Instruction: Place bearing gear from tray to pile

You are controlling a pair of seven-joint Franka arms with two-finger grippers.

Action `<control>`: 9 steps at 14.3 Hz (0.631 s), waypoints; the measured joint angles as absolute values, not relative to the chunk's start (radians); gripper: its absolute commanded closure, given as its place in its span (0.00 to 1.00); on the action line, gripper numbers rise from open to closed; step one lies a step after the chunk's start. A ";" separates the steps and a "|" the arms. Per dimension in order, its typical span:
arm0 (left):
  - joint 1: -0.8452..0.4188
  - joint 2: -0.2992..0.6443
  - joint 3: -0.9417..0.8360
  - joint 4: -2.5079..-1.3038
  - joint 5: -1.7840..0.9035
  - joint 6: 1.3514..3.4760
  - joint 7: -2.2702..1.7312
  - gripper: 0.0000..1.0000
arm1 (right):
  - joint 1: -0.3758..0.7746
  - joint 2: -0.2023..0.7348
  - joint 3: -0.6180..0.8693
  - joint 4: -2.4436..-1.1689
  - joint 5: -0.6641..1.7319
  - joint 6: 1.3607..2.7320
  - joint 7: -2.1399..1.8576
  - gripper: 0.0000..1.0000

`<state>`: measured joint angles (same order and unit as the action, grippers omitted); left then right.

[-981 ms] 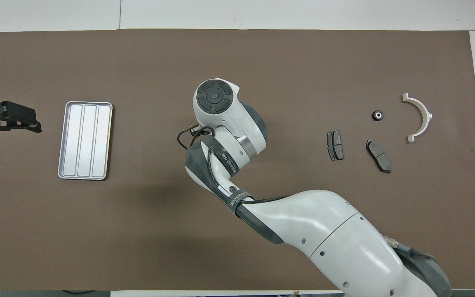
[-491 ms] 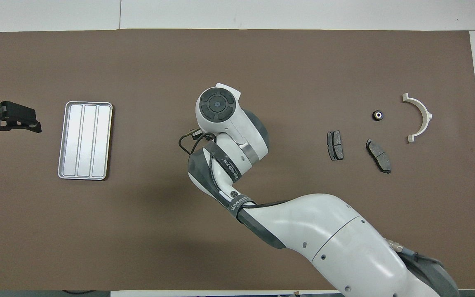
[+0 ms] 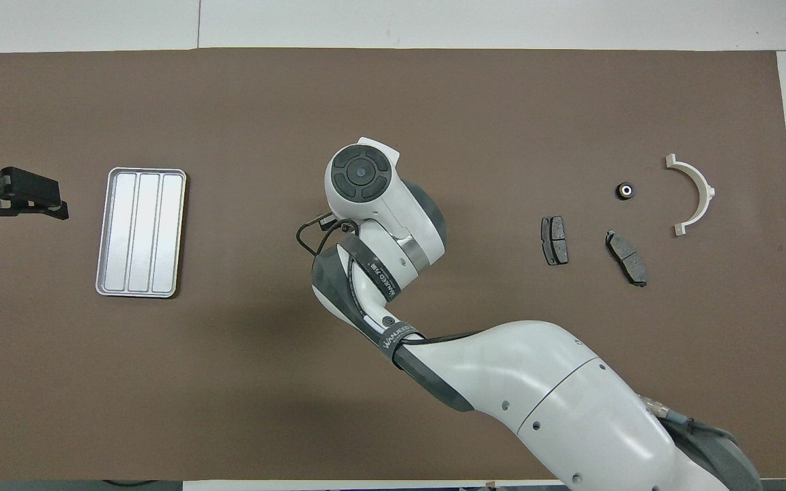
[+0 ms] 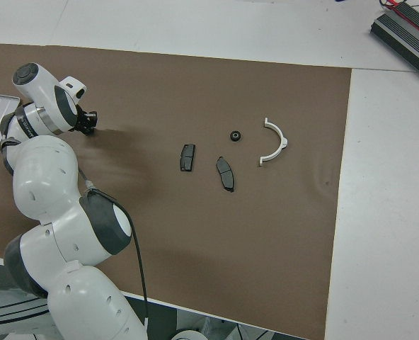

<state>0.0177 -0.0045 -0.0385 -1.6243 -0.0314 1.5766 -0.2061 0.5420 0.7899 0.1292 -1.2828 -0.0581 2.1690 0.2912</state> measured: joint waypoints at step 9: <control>0.018 -0.004 -0.039 -1.624 -0.031 1.577 -0.206 0.00 | 0.418 0.731 0.123 -1.281 -0.053 2.145 0.291 1.00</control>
<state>0.0177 -0.0045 -0.0385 -1.6243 -0.0314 1.5766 -0.2061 0.4180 0.7314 0.1230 -1.2814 -0.0533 2.1449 0.2908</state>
